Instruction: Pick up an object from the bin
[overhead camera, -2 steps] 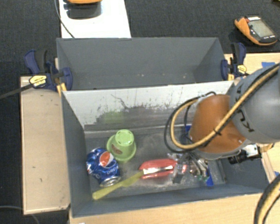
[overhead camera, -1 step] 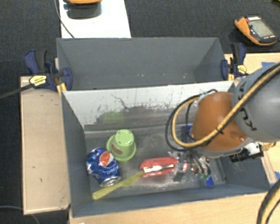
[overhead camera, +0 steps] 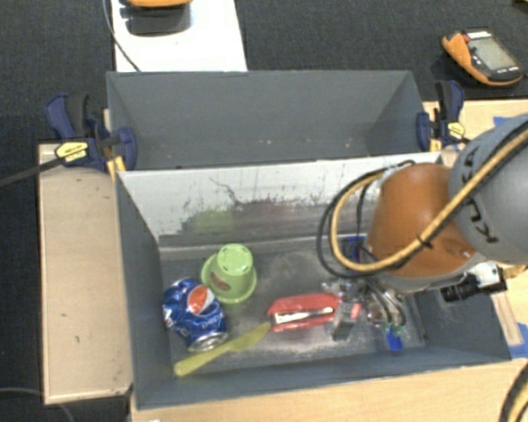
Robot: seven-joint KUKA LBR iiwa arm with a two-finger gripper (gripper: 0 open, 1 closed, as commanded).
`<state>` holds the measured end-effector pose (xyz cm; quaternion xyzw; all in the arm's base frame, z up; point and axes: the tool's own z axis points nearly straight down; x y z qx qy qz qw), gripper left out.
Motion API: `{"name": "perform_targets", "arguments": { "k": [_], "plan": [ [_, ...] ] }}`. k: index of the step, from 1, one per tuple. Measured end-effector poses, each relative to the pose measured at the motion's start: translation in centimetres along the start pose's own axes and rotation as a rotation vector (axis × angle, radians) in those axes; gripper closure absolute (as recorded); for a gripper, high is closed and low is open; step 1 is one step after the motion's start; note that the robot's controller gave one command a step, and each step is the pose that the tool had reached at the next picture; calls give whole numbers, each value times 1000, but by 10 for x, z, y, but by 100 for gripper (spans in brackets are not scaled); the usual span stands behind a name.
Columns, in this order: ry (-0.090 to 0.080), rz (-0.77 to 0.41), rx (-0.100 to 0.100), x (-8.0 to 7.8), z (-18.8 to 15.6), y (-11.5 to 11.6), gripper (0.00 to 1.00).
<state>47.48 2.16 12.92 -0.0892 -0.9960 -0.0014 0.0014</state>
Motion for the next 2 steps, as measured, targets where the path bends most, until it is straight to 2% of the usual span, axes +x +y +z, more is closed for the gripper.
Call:
{"name": "perform_targets", "arguments": {
  "k": [1,2],
  "plan": [
    [-5,1,-1,-2,-27,0,100],
    [-4,1,-1,-1,-39,0,100]
  ]
}}
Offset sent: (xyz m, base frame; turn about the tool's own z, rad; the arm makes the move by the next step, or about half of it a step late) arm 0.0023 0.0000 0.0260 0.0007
